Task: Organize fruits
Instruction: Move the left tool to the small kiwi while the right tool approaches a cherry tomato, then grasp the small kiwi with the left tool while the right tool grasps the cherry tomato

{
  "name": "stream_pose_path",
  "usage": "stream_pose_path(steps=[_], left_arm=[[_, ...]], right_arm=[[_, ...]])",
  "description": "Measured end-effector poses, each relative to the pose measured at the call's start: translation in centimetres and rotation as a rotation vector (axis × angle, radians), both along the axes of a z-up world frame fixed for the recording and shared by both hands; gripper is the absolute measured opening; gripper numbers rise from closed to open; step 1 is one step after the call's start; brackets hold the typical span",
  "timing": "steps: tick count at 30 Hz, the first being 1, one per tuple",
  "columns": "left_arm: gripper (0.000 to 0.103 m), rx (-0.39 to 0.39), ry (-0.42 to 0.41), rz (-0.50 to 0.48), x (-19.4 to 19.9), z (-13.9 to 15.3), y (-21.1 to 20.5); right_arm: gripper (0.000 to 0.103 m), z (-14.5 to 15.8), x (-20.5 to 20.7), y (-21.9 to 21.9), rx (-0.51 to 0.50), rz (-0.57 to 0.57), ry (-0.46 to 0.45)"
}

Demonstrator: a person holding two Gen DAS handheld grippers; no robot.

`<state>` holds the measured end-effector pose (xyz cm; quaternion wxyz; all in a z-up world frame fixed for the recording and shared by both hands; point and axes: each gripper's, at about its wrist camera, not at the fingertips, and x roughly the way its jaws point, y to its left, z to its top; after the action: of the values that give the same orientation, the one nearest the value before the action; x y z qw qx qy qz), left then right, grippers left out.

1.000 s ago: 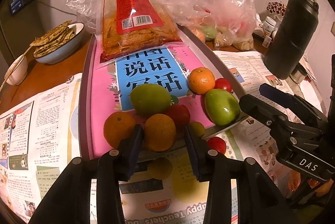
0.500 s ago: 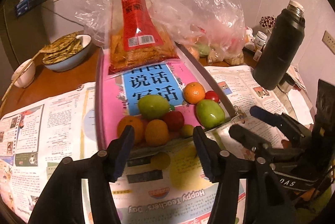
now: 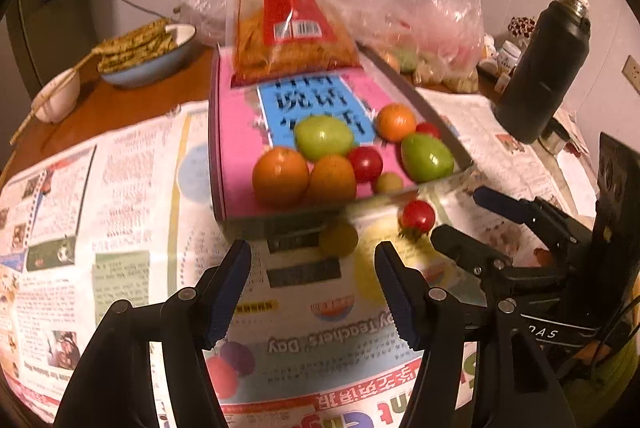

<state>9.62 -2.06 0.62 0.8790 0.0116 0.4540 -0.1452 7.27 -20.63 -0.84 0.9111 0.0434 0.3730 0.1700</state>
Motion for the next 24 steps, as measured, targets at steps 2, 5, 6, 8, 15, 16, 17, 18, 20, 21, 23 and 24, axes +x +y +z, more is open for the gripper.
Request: stream_pose_path(steps=[2, 5, 6, 8, 15, 16, 17, 18, 20, 21, 23, 24], left_arm=[[0.066, -0.011, 0.021, -0.003, 0.2, -0.7, 0.0], [0.066, -0.023, 0.041, -0.009, 0.4, -1.5, -0.2], [0.066, -0.024, 0.043, -0.015, 0.4, -1.6, -0.3], [0.066, -0.024, 0.047, -0.029, 0.4, -1.9, -0.7], [0.065, -0.036, 0.056, -0.053, 1.0, -2.3, -1.6], [0.064, -0.035, 0.056, -0.053, 1.1, -2.4, -1.7], [0.063, -0.033, 0.057, -0.053, 1.2, -2.4, -1.8], [0.059, -0.037, 0.06, -0.054, 1.4, -2.5, -1.8], [0.054, -0.051, 0.071, -0.061, 1.6, -2.7, -2.0], [0.053, -0.051, 0.074, -0.062, 1.7, -2.8, -2.2], [0.051, -0.045, 0.075, -0.067, 1.9, -3.0, -2.5], [0.048, -0.044, 0.075, -0.067, 1.9, -3.0, -2.6]], right_arm=[[0.079, -0.3, 0.2, 0.4, -0.014, 0.004, 0.012], [0.079, -0.8, 0.7, 0.8, -0.042, 0.0, 0.032], [0.079, -0.9, 0.7, 0.9, -0.044, -0.001, 0.035], [0.079, -1.3, 1.0, 1.1, -0.05, 0.003, 0.047], [0.071, -2.1, 2.0, 1.9, -0.091, 0.013, 0.076], [0.069, -2.2, 2.2, 2.0, -0.094, 0.013, 0.078], [0.065, -2.2, 2.3, 2.1, -0.102, 0.013, 0.073], [0.063, -2.3, 2.4, 2.2, -0.11, 0.014, 0.072], [0.06, -2.3, 2.4, 2.3, -0.123, 0.013, 0.069], [0.059, -2.3, 2.3, 2.3, -0.128, 0.012, 0.065], [0.05, -2.3, 2.3, 2.2, -0.129, 0.016, 0.061], [0.046, -2.3, 2.3, 2.0, -0.121, 0.019, 0.061]])
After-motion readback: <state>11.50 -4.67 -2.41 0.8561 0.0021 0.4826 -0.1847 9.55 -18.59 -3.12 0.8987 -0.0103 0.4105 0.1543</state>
